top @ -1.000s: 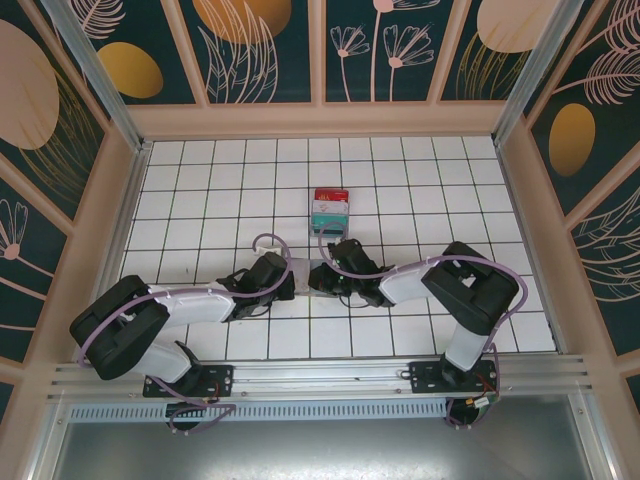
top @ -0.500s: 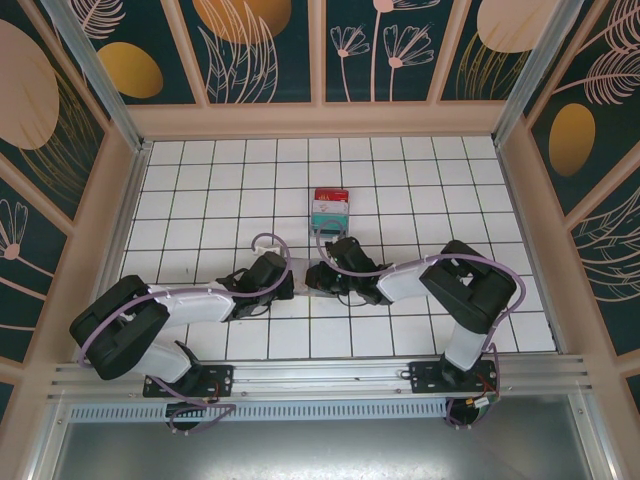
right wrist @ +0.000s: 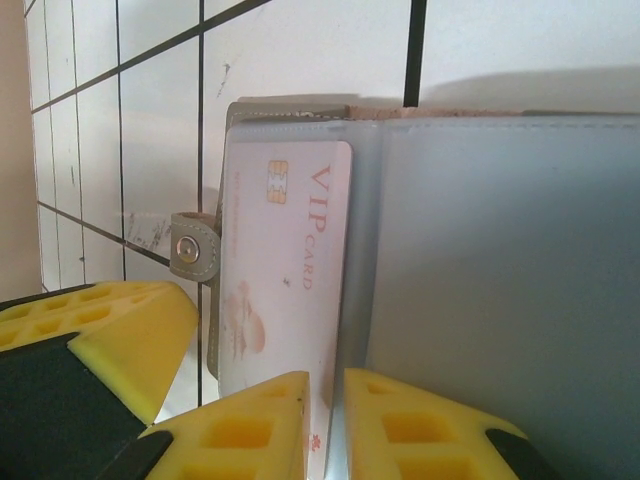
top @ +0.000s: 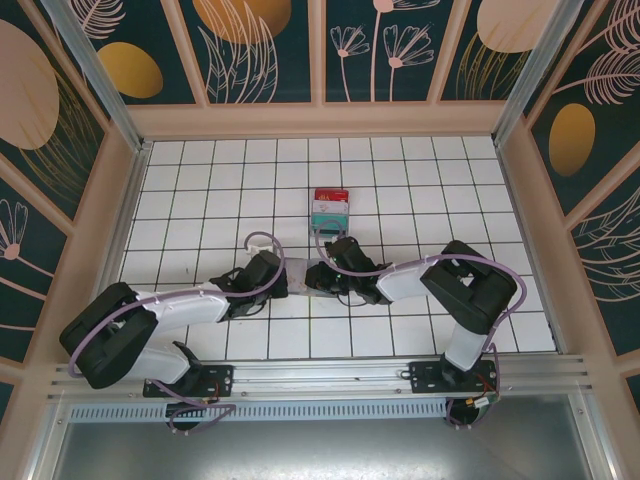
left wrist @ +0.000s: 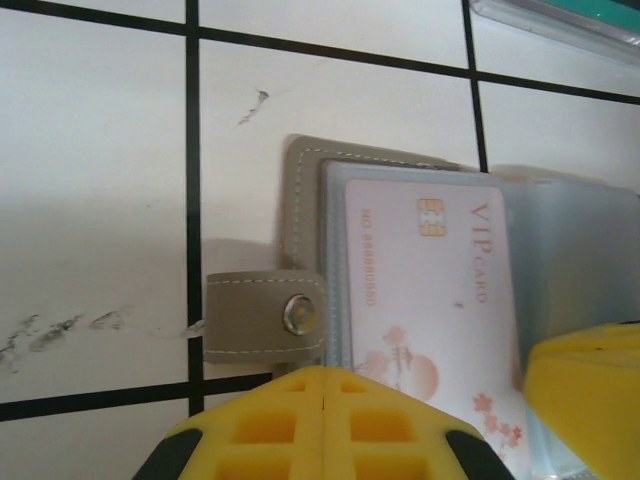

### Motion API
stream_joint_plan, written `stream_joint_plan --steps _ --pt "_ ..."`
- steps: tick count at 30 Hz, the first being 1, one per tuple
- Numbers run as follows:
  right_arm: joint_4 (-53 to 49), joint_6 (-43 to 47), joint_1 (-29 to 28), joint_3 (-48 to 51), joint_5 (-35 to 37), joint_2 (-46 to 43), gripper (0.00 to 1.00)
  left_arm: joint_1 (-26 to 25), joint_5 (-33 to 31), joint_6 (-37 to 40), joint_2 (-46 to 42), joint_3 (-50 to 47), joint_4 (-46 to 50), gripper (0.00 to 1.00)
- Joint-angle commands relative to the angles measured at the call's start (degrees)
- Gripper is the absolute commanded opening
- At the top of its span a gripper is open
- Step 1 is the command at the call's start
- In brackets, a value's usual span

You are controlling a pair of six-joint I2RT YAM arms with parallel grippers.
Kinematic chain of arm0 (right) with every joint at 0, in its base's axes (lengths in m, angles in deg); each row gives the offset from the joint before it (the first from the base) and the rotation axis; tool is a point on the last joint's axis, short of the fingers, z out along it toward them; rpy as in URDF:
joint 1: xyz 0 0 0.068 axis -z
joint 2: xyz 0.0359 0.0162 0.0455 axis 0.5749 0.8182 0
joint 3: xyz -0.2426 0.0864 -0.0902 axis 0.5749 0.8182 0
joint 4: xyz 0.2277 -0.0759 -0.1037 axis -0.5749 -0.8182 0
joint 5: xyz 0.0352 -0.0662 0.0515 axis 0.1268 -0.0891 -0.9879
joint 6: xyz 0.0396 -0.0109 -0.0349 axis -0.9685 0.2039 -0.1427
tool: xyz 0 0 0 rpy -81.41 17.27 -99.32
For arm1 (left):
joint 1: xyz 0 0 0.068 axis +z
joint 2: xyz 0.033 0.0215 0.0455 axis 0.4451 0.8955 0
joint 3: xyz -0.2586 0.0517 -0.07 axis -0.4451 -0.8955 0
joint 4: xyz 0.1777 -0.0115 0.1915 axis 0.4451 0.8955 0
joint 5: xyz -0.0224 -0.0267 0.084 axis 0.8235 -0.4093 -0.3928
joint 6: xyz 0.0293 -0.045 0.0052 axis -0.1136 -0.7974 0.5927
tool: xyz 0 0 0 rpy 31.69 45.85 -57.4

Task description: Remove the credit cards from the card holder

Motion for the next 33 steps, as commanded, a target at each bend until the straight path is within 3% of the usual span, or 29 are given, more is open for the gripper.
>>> stream_joint_plan --steps 1,26,33 --pt "-3.2 0.9 -0.3 -0.8 1.8 -0.2 0.18 0.2 -0.3 0.7 1.4 0.4 0.8 0.0" --pt "-3.5 1.9 -0.7 -3.0 -0.8 2.5 0.17 0.2 4.0 0.3 4.9 -0.1 -3.1 0.0" --pt "-3.2 1.6 -0.7 -2.7 -0.6 2.4 0.07 0.3 3.8 0.2 4.7 -0.4 -3.1 0.0"
